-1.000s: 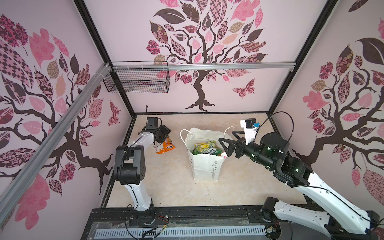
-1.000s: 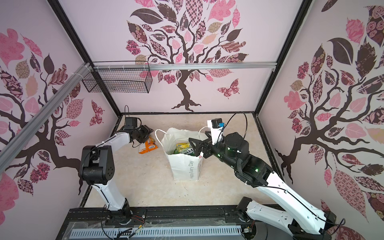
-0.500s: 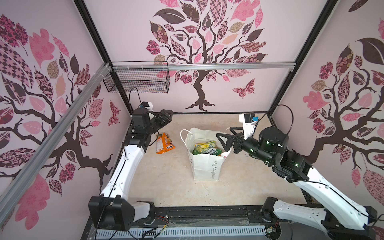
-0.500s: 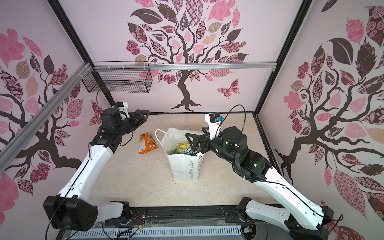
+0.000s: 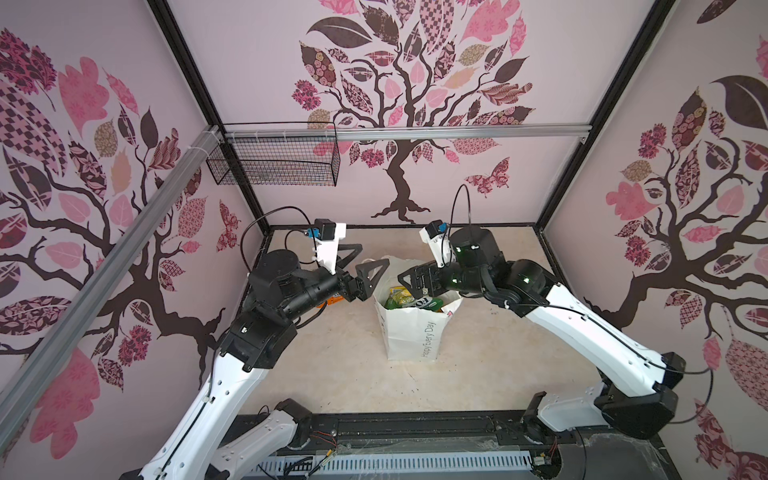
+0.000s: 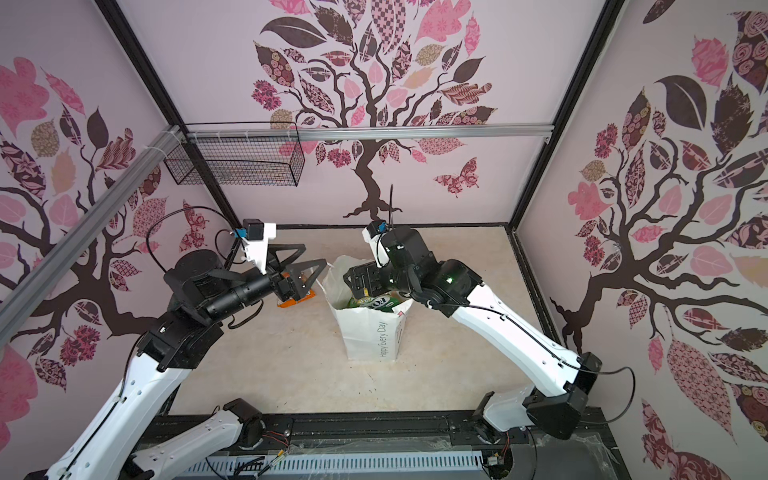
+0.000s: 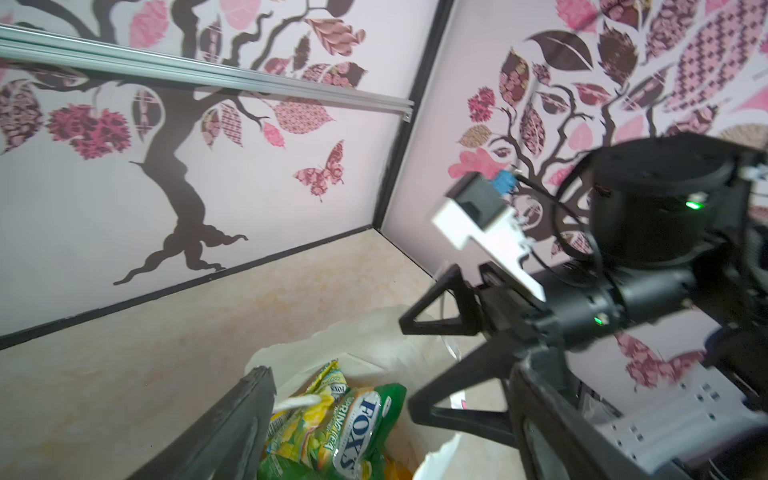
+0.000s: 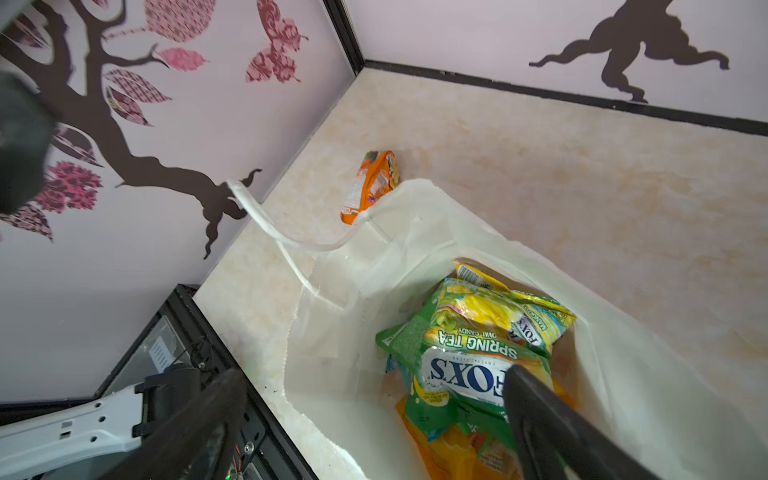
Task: Take the snacks out of the paper bag
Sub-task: 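Release the orange packet on the table and bring both grippers back over the bag, then grip the bag rim with the left gripper while the right gripper lowers into the bag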
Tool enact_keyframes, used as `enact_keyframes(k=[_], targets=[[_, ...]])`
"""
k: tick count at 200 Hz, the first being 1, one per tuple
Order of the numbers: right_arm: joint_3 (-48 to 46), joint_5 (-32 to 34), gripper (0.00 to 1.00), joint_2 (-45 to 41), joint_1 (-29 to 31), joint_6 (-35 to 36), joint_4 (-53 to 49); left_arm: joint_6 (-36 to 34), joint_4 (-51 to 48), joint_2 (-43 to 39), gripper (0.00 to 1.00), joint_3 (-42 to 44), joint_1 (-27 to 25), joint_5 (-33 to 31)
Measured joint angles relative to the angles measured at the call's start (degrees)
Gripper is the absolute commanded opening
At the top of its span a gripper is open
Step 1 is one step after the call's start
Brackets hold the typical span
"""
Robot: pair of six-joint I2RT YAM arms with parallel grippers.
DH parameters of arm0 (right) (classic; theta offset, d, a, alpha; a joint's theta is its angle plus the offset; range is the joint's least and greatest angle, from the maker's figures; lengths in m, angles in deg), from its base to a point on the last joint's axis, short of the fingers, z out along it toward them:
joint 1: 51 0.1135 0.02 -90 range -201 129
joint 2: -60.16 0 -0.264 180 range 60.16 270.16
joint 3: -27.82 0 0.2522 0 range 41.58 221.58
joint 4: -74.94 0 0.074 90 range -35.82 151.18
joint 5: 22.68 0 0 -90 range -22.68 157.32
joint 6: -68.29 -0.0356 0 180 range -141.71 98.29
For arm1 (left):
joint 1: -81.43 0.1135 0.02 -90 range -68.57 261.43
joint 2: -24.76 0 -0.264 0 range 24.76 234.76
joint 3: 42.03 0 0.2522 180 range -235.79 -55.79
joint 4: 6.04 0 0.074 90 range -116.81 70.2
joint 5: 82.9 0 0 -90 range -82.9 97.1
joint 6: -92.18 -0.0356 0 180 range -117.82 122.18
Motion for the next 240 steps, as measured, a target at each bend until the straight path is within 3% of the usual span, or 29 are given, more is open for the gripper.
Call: enact_keyframes(k=[42,60,123,240], targets=[[4.59,3.02,0.99,7.69,-0.02,1.07,-6.27,-12.35,-10.73,-1.36,0.9,-2.58,-14.21,-7.08],[5.16,4.35,0.98,10.84,0.0,1.33,-8.28,-16.22,-14.99,-1.57,0.9,-2.95,-17.79,-11.04],[1.64,7.13,0.98,15.19,-0.02,3.06,-11.19,-20.61,-20.9,-4.2,0.92,-1.84,-18.34,-20.37],[-5.03,6.56,0.98,21.22,-0.46,4.5,-5.68,-21.68,-20.55,-2.1,0.93,-1.84,-18.38,-22.05]])
